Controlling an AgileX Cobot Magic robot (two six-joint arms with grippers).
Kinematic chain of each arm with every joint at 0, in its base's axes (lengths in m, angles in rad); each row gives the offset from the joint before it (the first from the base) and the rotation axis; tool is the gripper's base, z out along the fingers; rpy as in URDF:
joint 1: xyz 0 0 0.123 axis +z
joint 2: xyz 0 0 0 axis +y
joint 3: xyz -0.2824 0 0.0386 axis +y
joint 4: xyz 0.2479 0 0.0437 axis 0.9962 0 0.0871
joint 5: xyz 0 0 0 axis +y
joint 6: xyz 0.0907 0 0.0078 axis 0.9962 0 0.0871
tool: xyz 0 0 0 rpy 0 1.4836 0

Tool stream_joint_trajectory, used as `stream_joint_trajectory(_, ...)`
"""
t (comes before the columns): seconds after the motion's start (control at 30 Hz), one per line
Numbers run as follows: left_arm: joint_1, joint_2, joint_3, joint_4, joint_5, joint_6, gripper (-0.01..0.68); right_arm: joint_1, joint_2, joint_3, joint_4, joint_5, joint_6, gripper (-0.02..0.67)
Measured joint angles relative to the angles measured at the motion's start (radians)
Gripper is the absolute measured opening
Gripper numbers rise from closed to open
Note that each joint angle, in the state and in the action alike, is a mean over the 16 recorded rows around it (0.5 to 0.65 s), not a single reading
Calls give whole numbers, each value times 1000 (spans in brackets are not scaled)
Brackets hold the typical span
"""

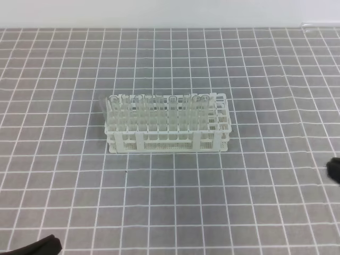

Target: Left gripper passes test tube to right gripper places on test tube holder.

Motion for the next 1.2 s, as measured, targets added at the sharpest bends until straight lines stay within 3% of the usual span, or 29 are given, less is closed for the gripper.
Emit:
stream_joint_trajectory(0.37,0,0,-1,0,2,0,-1,-307,-249,263,6,-147,0,-13)
stream_joint_trajectory(0.53,0,-1,-2,-1,2,0,-1,-397,-413,407,44,-219,0,-13)
stream_joint_trajectory(0.8,0,0,-2,0,2,0,-1,-436,-577,550,80,-300,-1,-13)
stream_joint_trajectory(1.2,0,-1,-2,-1,4,0,0,-437,-604,607,74,-353,-1,-13)
